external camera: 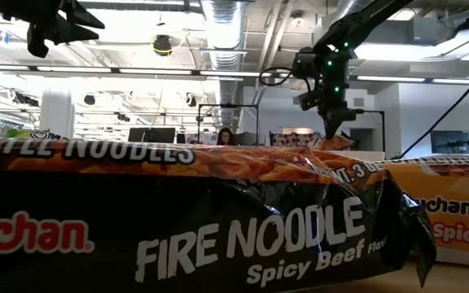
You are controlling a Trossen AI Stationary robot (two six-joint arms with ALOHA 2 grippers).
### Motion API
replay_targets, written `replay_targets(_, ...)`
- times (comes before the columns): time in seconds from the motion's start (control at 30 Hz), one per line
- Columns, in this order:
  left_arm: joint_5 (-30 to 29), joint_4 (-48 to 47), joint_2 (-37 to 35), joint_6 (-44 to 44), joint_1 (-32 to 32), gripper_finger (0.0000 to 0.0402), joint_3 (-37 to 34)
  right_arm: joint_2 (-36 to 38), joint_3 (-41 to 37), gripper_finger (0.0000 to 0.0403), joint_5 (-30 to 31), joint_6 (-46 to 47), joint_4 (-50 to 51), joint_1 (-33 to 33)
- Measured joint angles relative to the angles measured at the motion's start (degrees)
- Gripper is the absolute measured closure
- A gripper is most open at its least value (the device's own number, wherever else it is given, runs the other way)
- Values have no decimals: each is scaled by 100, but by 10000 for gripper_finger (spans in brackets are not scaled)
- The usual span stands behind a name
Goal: Sort Maruchan noodles
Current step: Put the black noodle pack into the right white bin
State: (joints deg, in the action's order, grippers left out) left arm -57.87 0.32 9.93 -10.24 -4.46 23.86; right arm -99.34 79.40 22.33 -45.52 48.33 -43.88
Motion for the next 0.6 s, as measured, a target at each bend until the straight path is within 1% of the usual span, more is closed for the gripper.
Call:
replay_targets(0.2,0,0,-2,-6,2,276,0,-47,0,393,16,0,-103,33)
replay_targets(0.43,2,0,0,-6,2,276,0,-46,0,356,13,31,-146,-7)
replay_targets(0.6,2,0,-2,-6,1,276,0,-47,0,338,13,46,-154,-42)
